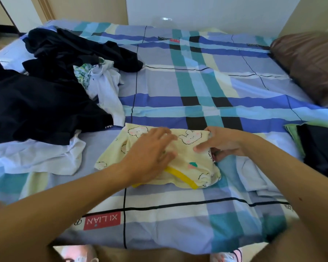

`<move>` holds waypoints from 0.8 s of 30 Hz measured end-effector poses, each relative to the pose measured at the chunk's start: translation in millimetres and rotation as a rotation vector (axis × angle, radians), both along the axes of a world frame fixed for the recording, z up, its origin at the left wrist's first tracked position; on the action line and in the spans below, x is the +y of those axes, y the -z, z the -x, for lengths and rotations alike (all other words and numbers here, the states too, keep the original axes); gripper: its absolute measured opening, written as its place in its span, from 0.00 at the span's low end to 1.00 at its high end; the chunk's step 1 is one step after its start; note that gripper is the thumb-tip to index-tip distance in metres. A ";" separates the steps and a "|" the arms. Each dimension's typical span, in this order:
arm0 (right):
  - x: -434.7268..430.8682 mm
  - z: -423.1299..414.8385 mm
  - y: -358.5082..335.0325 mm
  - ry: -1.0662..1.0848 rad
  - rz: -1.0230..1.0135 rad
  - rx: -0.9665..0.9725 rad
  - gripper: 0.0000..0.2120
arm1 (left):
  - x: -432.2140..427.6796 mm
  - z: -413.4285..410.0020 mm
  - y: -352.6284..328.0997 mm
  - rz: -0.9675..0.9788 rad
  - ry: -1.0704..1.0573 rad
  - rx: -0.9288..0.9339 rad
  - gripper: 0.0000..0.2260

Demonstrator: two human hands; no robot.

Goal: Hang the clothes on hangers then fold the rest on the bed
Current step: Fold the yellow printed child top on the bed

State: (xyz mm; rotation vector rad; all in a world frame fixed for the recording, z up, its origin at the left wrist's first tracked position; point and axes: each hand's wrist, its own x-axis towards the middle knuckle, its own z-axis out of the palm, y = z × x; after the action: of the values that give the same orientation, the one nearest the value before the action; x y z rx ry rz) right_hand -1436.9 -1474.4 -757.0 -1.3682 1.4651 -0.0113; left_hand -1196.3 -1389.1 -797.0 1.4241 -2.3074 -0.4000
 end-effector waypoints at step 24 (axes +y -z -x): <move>38.1 -70.7 -23.1 -0.132 0.190 -0.642 0.30 | -20.3 -54.1 -60.7 -0.680 -0.540 0.655 0.14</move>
State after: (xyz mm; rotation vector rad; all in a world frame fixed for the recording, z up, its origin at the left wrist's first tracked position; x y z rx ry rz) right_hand -1366.2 -1436.4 -733.9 -1.4339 0.8487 -0.4724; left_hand -1142.2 -1409.3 -736.3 1.7721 -1.2393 -1.3198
